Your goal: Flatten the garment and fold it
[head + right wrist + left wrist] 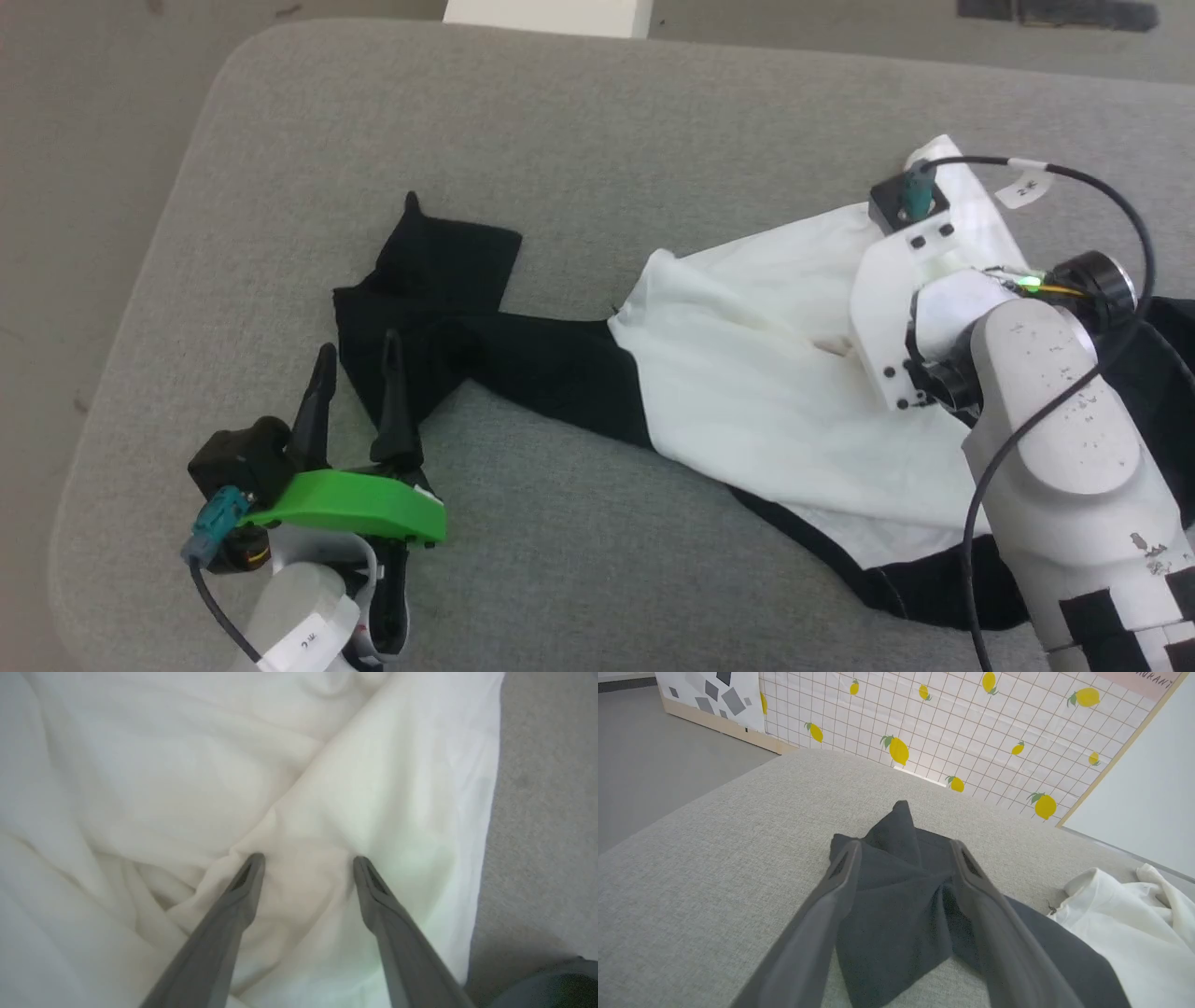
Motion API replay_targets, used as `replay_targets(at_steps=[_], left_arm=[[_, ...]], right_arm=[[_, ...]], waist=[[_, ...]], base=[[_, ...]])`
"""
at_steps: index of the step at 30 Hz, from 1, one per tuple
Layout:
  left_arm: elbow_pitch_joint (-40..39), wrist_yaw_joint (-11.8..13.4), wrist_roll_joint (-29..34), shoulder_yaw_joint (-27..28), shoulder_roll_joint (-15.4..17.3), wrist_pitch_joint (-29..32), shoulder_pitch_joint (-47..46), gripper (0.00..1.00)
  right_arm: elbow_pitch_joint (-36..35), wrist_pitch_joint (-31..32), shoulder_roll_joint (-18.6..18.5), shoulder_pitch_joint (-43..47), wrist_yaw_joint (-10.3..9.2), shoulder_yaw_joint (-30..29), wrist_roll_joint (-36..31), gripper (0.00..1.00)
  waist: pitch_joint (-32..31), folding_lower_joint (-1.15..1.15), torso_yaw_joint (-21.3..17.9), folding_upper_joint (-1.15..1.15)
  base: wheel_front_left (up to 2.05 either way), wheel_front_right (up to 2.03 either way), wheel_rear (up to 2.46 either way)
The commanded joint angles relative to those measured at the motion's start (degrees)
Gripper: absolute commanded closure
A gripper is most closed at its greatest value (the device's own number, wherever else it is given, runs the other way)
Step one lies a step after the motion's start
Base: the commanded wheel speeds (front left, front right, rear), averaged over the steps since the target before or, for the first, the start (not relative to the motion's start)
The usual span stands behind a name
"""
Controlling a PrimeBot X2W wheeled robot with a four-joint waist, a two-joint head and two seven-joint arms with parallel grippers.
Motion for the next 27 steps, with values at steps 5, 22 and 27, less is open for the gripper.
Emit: replay_targets(at_steps=[5, 22, 27], left_arm=[[1.2, -0.9, -1.0, -0.6, -0.4, -0.2, -1.4, 0.00], [-0.5, -0.5, -2.4, -3.4, -0.7, -0.3, -3.1, 0.00], [-0.6, -0.1, -3.3, -4.4, -0.7, -0.3, -3.6, 0.00]], right_arm=[[4.2, 4.9, -1.8, -1.3, -0.08, 1.9, 2.0, 0.69], [4.7, -14.1, -1.0, -19.7, -0.08, -14.3, -7.4, 1.00], [4.7, -22.3, -0.7, -24.8, -0.08, -20.6, -13.6, 1.00]], waist=[[1.8, 0.00, 2.3, 0.00], [6.0, 0.00, 6.4, 0.00], [6.9, 0.00, 7.4, 0.00]], base=[[0.00, 0.00, 0.00], [0.00, 0.00, 0.00], [0.00, 0.00, 0.00]])
